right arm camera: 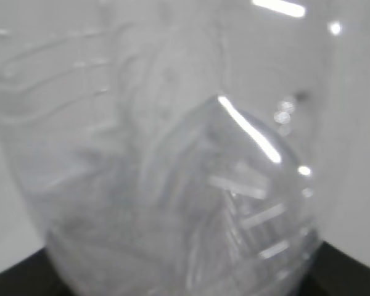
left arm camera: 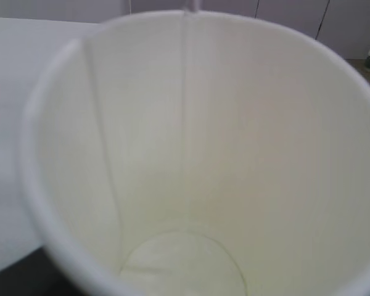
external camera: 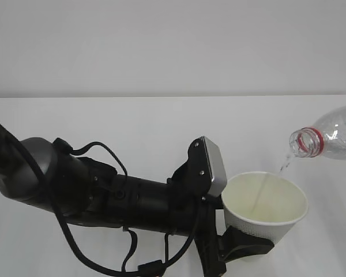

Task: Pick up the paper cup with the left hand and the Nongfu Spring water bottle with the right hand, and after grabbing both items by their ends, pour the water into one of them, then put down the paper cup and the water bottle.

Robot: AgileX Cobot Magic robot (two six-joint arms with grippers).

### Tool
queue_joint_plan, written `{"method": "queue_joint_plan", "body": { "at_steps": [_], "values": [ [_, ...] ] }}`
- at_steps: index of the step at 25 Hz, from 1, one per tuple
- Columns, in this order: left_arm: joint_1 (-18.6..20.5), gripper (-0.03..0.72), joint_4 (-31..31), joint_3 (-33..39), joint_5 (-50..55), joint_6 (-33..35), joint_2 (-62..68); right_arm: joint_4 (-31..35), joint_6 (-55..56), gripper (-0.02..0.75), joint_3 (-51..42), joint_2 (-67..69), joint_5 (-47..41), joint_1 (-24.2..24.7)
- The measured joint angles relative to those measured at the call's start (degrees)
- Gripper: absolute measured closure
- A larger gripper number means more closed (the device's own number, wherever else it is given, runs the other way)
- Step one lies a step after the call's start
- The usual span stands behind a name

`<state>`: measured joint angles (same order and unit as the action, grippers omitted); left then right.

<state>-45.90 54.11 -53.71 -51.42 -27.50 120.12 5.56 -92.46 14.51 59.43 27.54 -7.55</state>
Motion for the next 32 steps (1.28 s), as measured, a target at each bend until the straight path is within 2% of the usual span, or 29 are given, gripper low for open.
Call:
{"method": "queue_joint_plan", "body": {
  "at_steps": [32],
  "values": [
    [0.0, 0.177, 0.0, 0.0, 0.13, 0.0, 0.0, 0.88, -1.31, 0.286, 0.0, 0.0, 0.48, 0.0]
  ]
}}
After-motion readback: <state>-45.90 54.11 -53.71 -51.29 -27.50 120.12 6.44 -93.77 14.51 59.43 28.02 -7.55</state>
